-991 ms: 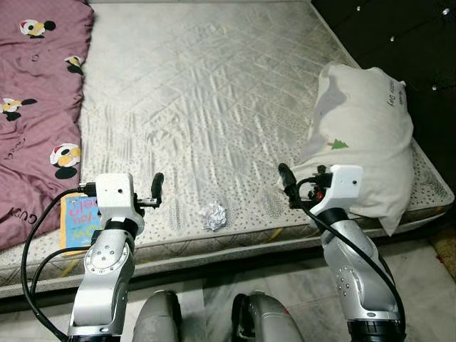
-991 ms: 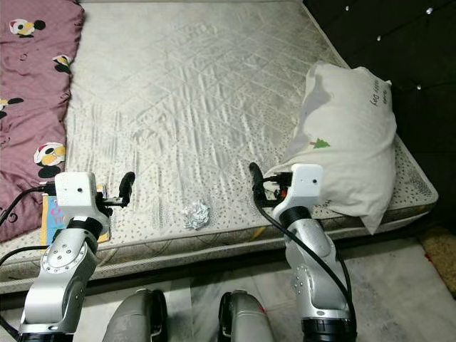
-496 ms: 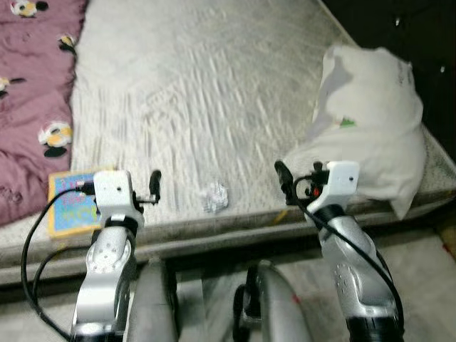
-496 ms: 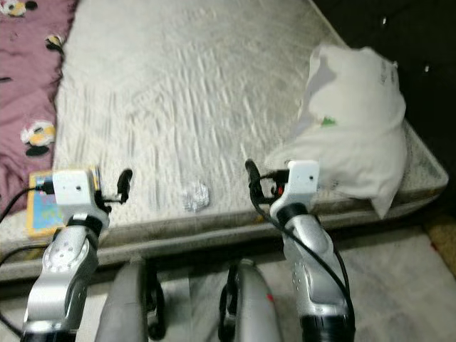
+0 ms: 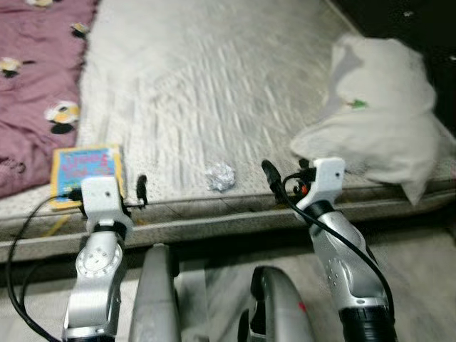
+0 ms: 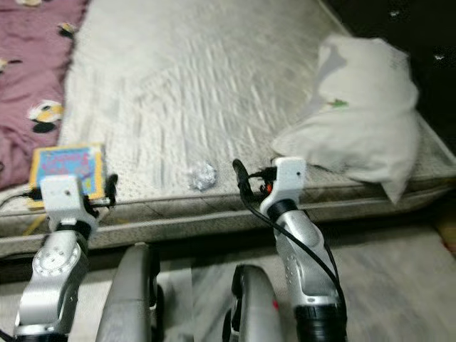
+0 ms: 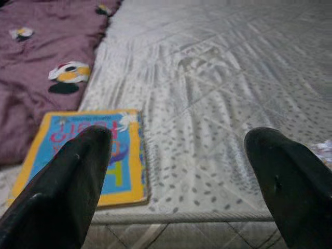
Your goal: Clean up the room
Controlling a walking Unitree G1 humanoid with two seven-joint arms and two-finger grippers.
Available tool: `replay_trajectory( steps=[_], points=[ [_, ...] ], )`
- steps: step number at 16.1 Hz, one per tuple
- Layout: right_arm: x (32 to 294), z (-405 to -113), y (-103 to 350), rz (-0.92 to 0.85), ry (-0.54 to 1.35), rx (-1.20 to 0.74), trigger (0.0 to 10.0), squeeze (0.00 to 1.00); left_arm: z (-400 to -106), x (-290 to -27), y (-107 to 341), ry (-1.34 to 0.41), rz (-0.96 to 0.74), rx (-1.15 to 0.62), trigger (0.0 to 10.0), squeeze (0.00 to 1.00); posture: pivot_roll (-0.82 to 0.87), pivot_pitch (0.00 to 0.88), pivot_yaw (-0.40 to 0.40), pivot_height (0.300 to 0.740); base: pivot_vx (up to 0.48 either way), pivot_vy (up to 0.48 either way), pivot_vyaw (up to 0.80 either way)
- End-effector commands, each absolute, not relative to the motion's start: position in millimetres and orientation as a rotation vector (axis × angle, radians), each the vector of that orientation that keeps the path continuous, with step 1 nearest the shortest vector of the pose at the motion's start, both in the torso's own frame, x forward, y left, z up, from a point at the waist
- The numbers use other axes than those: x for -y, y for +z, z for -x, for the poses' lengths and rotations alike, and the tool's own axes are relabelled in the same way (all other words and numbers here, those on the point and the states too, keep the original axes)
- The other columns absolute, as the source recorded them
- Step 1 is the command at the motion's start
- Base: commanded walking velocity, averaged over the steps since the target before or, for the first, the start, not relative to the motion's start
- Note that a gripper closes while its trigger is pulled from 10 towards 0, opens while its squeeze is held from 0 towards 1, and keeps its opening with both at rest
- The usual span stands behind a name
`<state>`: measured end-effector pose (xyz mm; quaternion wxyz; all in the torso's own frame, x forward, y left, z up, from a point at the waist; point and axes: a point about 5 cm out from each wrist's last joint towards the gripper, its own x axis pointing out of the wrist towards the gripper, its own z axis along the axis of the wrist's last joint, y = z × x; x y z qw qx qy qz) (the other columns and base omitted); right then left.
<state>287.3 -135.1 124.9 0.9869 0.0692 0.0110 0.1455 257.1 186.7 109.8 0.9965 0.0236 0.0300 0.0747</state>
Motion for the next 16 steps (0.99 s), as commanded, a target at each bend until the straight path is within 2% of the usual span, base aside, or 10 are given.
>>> replay_trajectory(
  steps=[1,3,7,12,16],
  points=[
    [137.7,-285.5,126.4,-0.135,0.299,-0.010,10.0,0.00,-257.3,-182.1,109.7,0.141,-0.052,-0.057,10.0,0.00,0.00,0.168,-0.071,0.606,0.000,0.000,0.42],
    [137.2,-284.8,126.6,-0.128,0.301,-0.007,10.0,0.00,-259.3,-179.7,109.4,0.131,-0.052,-0.059,10.0,0.00,0.00,0.170,-0.066,0.606,0.000,0.000,0.76],
    [137.0,-282.3,123.0,-0.137,0.304,-0.016,10.0,0.00,-260.3,-179.9,109.1,0.123,-0.055,-0.061,10.0,0.00,0.00,0.185,-0.060,0.606,0.000,0.000,0.00],
    [129.9,-280.2,122.1,-0.137,0.342,-0.017,10.0,0.00,-259.4,-180.7,109.8,0.119,-0.061,-0.065,10.0,0.00,0.01,0.196,-0.059,0.606,0.000,0.000,0.68],
    [135.9,-281.2,123.0,-0.145,0.290,0.003,10.0,0.00,-256.6,-181.9,106.9,0.115,-0.071,-0.079,10.0,0.00,0.01,0.195,-0.056,0.606,0.000,0.000,0.00]
  ],
)
